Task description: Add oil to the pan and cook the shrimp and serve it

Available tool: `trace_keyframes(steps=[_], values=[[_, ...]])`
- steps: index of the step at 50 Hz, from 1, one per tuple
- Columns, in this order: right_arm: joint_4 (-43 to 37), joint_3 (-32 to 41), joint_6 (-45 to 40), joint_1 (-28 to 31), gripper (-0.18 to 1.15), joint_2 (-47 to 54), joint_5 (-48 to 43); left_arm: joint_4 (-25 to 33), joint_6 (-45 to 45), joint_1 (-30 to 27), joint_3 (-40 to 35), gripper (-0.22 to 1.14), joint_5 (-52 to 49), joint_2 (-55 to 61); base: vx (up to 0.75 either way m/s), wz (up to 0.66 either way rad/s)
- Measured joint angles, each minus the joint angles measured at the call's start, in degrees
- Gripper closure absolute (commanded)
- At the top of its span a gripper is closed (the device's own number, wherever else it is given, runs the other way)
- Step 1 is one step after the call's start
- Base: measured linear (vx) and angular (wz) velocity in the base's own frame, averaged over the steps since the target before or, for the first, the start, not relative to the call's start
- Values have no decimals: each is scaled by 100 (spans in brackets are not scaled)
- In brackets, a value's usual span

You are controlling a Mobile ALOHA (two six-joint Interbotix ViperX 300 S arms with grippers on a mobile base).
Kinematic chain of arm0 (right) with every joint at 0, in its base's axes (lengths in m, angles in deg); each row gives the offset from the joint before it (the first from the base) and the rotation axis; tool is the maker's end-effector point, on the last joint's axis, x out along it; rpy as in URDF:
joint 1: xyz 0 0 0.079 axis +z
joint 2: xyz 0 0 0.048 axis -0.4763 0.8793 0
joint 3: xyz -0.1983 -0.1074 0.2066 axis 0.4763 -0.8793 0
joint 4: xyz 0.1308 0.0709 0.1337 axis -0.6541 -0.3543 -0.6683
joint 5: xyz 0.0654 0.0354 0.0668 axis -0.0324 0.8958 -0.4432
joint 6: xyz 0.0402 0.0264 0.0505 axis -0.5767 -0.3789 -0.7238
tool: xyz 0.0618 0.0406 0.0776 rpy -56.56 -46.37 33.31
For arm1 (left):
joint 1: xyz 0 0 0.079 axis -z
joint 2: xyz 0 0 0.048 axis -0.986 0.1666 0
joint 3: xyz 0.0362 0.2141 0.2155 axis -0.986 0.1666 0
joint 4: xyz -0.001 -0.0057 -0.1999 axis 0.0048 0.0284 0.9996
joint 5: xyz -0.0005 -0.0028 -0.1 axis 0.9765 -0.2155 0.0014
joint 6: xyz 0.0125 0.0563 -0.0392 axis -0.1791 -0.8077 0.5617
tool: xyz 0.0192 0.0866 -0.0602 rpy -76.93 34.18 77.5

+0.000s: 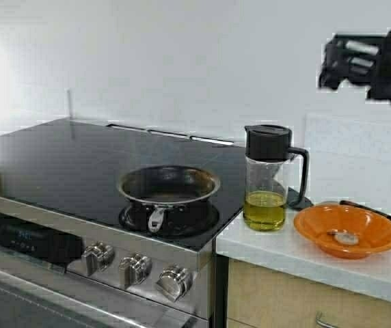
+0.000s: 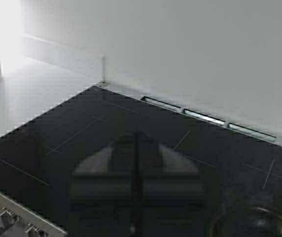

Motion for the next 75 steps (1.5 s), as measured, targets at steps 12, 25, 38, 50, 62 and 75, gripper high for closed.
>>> trace_keyframes(steps=[12,25,38,50,62,75], values=[[-1415,369,0,1081,-6,2127,-1450,0,9,0,9,89,-9,0,0,0],[-2514,861,-237,1503,-6,3964,-2268,0,9,0,18,89,-26,0,0,0],[-2540,1274,-237,1485,-6,4526,-2426,0,9,0,44,89,-26,0,0,0],[-2514,1591,-141,1239,-6,4816,-2443,0,9,0,62,89,-26,0,0,0],[-2004,1723,-141,747,-6,4843,-2443,0,26,0,97,89,-53,0,0,0],[-1582,2030,-114,316,-6,4904,-2250,0,26,0,97,89,-70,0,0,0]])
